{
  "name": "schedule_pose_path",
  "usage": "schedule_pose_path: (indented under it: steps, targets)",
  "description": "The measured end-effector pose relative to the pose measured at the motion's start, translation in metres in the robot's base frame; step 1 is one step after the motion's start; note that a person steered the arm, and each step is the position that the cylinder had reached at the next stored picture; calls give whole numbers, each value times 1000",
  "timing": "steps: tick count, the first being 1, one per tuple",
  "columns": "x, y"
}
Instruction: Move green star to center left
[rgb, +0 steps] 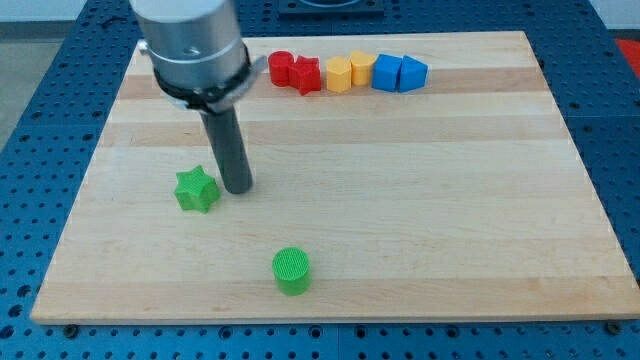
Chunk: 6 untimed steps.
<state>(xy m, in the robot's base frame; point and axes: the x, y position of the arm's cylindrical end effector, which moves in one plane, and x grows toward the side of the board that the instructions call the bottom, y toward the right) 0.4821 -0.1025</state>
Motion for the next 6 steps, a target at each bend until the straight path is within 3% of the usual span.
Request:
schedule_pose_path:
  steps: [2, 4, 5, 6]
  targets:
    - [32, -34]
    - [-57, -68]
    - [-52, -76]
    - [-19, -76]
